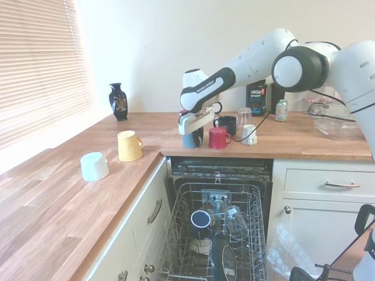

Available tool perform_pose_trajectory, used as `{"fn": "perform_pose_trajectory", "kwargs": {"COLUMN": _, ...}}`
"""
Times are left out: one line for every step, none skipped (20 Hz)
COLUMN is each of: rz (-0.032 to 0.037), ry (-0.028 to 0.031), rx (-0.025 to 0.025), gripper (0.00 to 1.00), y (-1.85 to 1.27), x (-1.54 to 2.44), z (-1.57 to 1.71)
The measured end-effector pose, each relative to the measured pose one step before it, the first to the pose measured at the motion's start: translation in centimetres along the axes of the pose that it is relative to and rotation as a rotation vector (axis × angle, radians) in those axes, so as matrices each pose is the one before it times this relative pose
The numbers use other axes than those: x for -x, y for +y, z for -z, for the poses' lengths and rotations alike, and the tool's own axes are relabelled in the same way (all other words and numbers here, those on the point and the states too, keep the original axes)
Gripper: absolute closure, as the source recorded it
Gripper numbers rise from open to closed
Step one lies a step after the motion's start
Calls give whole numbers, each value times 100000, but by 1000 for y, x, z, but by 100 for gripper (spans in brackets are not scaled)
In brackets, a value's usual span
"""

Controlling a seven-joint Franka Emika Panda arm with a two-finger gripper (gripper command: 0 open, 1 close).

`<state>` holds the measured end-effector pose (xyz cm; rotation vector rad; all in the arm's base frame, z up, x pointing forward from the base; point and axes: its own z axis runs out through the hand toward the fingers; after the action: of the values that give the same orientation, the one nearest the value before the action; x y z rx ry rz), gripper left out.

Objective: Unload the gray mug from the dishwasher

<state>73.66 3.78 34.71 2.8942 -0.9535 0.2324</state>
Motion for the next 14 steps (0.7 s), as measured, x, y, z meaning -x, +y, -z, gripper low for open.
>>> {"fn": "perform_pose_trajectory", "kwargs": {"rz": -638, "ry": -240, "rx": 134, "gripper": 0, "y": 22, "x": -206, "z": -65}}
{"fn": "perform_pose_trajectory", "kwargs": {"rz": -567, "ry": -230, "rx": -17, "gripper": 0, "y": 18, "x": -175, "z": 7}}
{"fn": "perform_pose_trajectory", "kwargs": {"rz": -624, "ry": -83, "rx": -2, "gripper": 0, "y": -10, "x": -114, "z": -18}}
{"fn": "perform_pose_trajectory", "kwargs": {"rz": -789, "ry": -69, "rx": 95, "gripper": 0, "y": -36, "x": -67, "z": -27}}
{"fn": "perform_pose_trajectory", "kwargs": {"rz": -720, "ry": 58, "rx": -17, "gripper": 0, "y": -41, "x": -33, "z": 4}}
{"fn": "perform_pose_trajectory", "kwargs": {"rz": -570, "ry": 36, "rx": -37, "gripper": 0, "y": -26, "x": -7, "z": 19}}
{"fn": "perform_pose_trajectory", "kwargs": {"rz": -677, "ry": 35, "rx": -42, "gripper": 0, "y": -40, "x": 18, "z": 24}}
{"fn": "perform_pose_trajectory", "kwargs": {"rz": -667, "ry": 67, "rx": -67, "gripper": 0, "y": -39, "x": 3, "z": 36}}
{"fn": "perform_pose_trajectory", "kwargs": {"rz": -824, "ry": 190, "rx": -195, "gripper": 0, "y": -83, "x": 9, "z": 96}}
{"fn": "perform_pose_trajectory", "kwargs": {"rz": -661, "ry": 325, "rx": -350, "gripper": 0, "y": -159, "x": 34, "z": 160}}
{"fn": "perform_pose_trajectory", "kwargs": {"rz": -318, "ry": 538, "rx": -590, "gripper": 0, "y": -206, "x": 38, "z": 195}}
{"fn": "perform_pose_trajectory", "kwargs": {"rz": -310, "ry": 565, "rx": -653, "gripper": 0, "y": -237, "x": 90, "z": 200}}
{"fn": "perform_pose_trajectory", "kwargs": {"rz": -306, "ry": 673, "rx": -805, "gripper": 0, "y": -288, "x": 137, "z": 284}}
{"fn": "perform_pose_trajectory", "kwargs": {"rz": -95, "ry": 704, "rx": -797, "gripper": 0, "y": -282, "x": 136, "z": 387}}
